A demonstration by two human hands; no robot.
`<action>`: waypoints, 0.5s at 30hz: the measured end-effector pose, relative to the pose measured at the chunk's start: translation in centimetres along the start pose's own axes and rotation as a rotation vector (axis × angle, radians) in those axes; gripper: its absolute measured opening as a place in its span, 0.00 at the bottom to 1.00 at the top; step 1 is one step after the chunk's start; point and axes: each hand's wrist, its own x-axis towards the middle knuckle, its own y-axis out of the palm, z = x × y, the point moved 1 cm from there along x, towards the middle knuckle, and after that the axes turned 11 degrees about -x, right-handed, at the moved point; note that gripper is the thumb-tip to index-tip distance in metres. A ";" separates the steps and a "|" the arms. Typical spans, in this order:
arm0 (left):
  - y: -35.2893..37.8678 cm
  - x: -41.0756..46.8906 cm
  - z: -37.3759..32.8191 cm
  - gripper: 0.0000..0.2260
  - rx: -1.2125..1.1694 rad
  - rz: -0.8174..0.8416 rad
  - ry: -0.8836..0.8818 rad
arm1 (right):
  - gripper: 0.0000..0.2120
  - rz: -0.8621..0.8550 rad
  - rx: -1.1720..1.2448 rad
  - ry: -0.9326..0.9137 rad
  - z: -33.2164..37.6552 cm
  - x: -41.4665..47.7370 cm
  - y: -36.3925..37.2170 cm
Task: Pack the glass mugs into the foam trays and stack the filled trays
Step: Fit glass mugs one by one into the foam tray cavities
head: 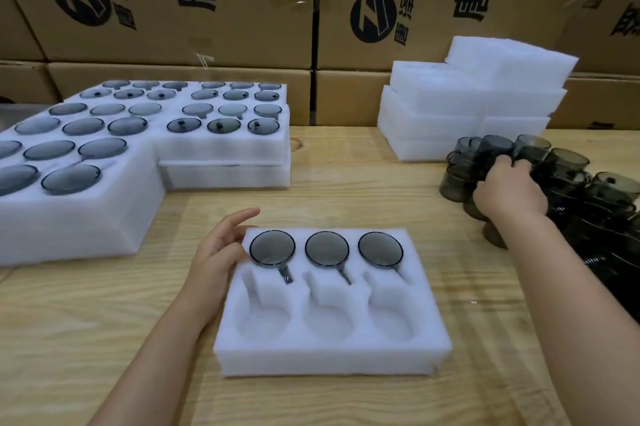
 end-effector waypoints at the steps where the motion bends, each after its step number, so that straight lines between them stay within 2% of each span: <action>1: 0.0 0.0 0.0 0.24 0.006 0.002 0.000 | 0.21 0.022 -0.006 0.007 -0.2 0.5 0.2; 7: 0.2 -0.1 -0.2 0.25 -0.005 -0.017 -0.022 | 0.14 -0.035 0.025 0.034 -0.3 1.5 0.3; 12: 0.1 0.0 -0.1 0.25 -0.013 -0.021 -0.027 | 0.03 -0.172 0.026 -0.012 -0.2 0.0 0.0; 15: 0.1 0.0 -0.2 0.25 -0.023 -0.023 -0.036 | 0.08 -0.260 0.101 -0.019 0.1 -2.1 -0.3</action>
